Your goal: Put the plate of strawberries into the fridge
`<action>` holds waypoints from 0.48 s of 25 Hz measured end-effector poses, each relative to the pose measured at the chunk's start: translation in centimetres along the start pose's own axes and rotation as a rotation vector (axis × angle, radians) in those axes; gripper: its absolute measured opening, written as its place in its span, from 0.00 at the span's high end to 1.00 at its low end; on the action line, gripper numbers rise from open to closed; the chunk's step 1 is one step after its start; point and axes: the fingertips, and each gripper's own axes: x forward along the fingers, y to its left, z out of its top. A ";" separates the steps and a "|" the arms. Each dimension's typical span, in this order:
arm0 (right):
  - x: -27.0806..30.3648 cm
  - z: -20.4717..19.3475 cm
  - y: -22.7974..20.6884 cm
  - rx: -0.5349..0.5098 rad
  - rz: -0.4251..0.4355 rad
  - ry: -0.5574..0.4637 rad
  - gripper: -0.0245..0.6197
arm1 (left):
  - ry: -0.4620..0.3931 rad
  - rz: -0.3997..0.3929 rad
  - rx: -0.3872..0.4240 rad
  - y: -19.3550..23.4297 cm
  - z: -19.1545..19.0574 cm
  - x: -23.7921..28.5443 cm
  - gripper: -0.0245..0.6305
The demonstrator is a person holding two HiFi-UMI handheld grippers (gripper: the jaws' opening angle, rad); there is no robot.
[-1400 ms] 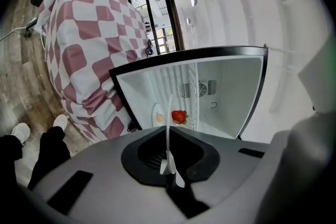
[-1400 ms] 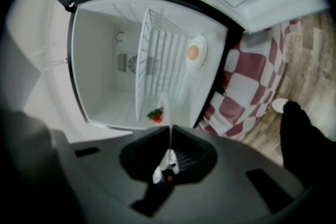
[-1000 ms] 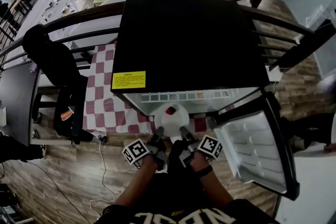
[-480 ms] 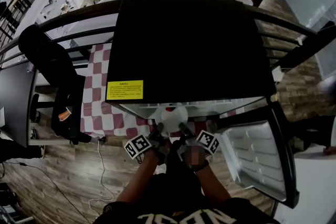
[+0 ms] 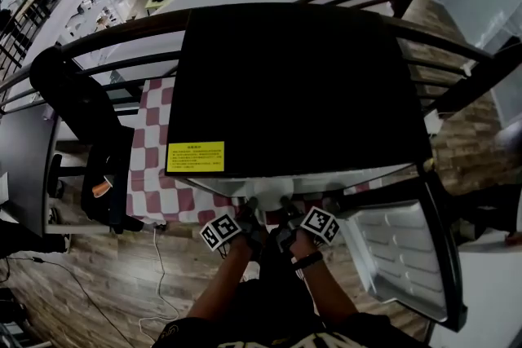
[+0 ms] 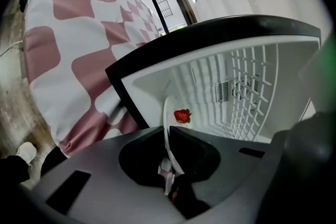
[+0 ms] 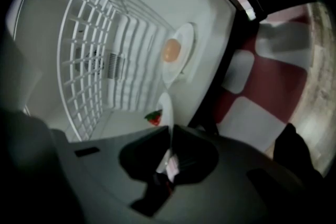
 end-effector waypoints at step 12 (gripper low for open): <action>1.3 1.0 -0.7 -0.009 -0.035 -0.022 0.91 | -0.015 0.015 0.001 0.5 0.4 1.4 0.91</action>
